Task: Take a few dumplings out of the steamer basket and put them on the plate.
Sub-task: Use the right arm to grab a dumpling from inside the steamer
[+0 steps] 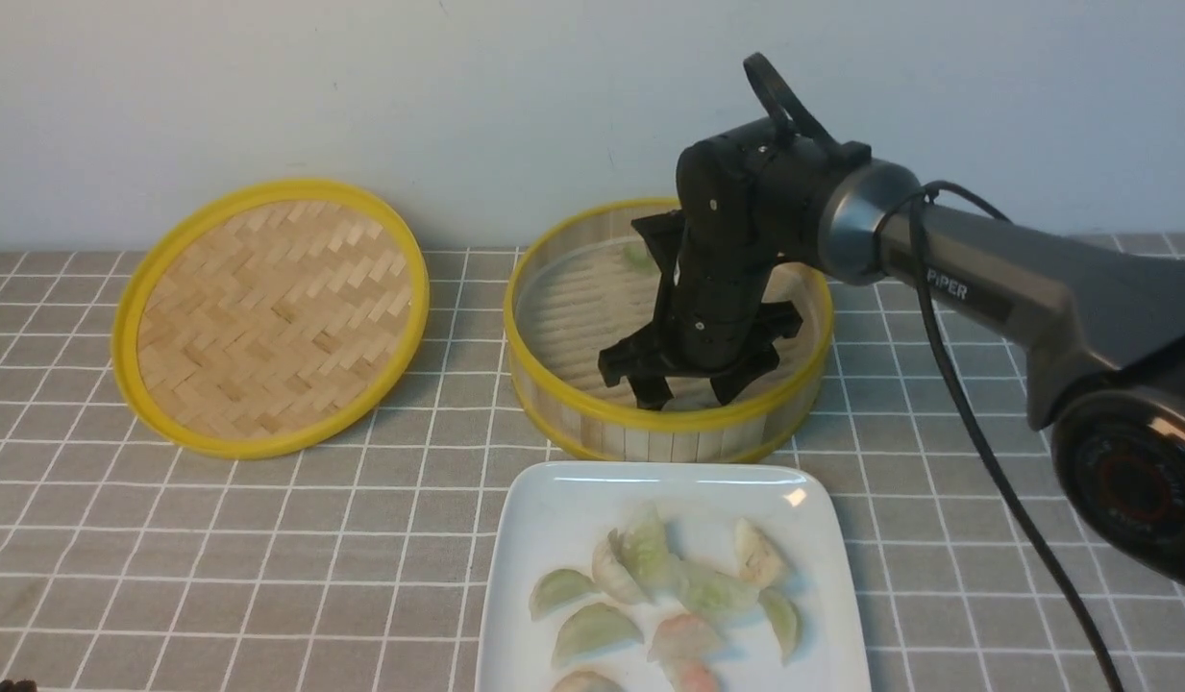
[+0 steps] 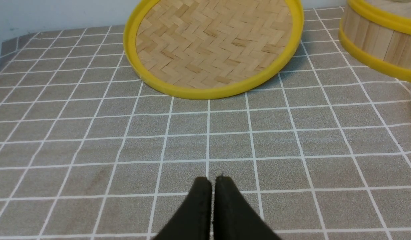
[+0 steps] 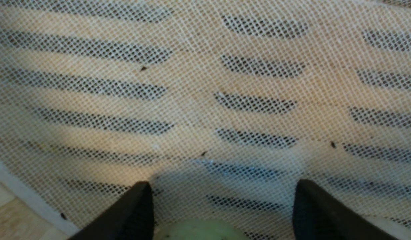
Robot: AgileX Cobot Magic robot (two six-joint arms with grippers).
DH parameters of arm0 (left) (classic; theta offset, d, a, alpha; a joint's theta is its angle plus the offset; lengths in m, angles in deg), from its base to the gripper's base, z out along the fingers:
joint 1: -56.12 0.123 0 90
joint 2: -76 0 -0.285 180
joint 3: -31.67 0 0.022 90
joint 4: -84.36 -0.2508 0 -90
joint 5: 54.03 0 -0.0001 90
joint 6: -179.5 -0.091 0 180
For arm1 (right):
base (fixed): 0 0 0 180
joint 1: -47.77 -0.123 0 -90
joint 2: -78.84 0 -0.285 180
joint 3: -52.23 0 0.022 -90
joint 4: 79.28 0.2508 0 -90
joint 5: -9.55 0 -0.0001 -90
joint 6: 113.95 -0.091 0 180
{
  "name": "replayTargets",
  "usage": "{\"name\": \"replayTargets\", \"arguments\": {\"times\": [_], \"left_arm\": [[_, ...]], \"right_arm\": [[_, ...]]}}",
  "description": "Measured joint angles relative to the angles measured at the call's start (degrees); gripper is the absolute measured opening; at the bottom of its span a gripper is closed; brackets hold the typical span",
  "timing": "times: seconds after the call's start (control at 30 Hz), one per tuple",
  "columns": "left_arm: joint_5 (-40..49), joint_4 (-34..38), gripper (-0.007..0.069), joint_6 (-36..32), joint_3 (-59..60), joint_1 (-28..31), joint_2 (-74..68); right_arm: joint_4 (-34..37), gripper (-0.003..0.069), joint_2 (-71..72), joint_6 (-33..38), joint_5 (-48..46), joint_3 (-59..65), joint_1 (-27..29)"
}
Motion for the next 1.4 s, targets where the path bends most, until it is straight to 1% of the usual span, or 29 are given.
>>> {"name": "replayTargets", "arguments": {"times": [0.03,0.07,0.13,0.17,0.2,0.27,0.3,0.37,0.4,0.47,0.63,0.73,0.83,0.93,1.03,1.07,1.13,1.2,1.23,1.4], "left_arm": [[0.0,0.0,-0.0004,0.0,0.0,0.0,0.0],[0.0,0.0,-0.0004,0.0,0.0,0.0,0.0],[0.0,0.0,-0.0004,0.0,0.0,0.0,0.0],[0.0,0.0,-0.0004,0.0,0.0,0.0,0.0],[0.0,0.0,-0.0004,0.0,0.0,0.0,0.0],[0.0,0.0,-0.0004,0.0,0.0,0.0,0.0],[0.0,0.0,-0.0004,0.0,0.0,0.0,0.0],[0.0,0.0,-0.0004,0.0,0.0,0.0,0.0],[0.0,0.0,-0.0004,0.0,0.0,0.0,0.0],[0.0,0.0,-0.0004,0.0,0.0,0.0,0.0],[0.1,0.0,-0.0004,0.0,0.0,0.0,0.0],[0.1,0.0,-0.0004,0.0,0.0,0.0,0.0],[0.1,0.0,-0.0004,0.0,0.0,0.0,0.0],[0.1,0.0,-0.0004,0.0,0.0,0.0,0.0],[0.1,0.0,-0.0004,0.0,0.0,0.0,0.0],[0.1,0.0,-0.0004,0.0,0.0,0.0,0.0],[0.1,0.0,-0.0004,0.0,0.0,0.0,0.0],[0.1,0.0,-0.0004,0.0,0.0,0.0,0.0],[0.1,0.0,-0.0004,0.0,0.0,0.0,0.0],[0.1,0.0,-0.0004,0.0,0.0,0.0,0.0]], "right_arm": [[0.0,0.0455,0.0,0.0,0.0,0.0,0.0],[0.1,0.0411,0.0,0.0,-0.1,0.0,0.0],[0.5,0.0294,0.0,0.1,-0.2,0.0,0.0],[0.5,0.0269,0.0,0.1,-0.2,0.0,0.0],[0.6,0.0145,-0.1,0.4,0.7,0.0,0.0],[0.6,0.0045,-0.1,0.4,1.0,0.0,0.0],[0.5,0.0045,-0.1,0.4,1.0,0.0,0.0],[0.5,0.0004,-0.1,0.5,0.9,-0.1,0.0],[0.2,-0.0005,-0.1,0.7,0.5,-0.5,0.0],[0.0,-0.0008,0.0,0.9,0.1,-0.8,0.0],[-3.2,-0.0012,2.2,1.3,-1.6,-3.3,-0.1],[-3.4,-0.0013,3.2,1.4,-1.6,-4.4,-0.1],[-2.3,-0.0013,3.5,1.7,-1.6,-4.5,-0.1],[0.9,-0.0011,3.5,2.3,-1.9,-4.2,-0.1],[3.0,0.0007,4.5,4.1,-1.8,-2.1,-0.1],[2.8,0.0035,5.5,4.7,-1.8,-0.2,-0.1],[1.7,0.0063,6.5,4.9,-1.9,1.6,-0.1],[0.4,0.0150,7.7,4.7,-2.1,3.3,0.5],[0.6,0.0180,7.8,4.5,-2.1,3.4,0.7],[3.7,0.0337,7.8,4.0,-2.1,3.9,2.0]]}}
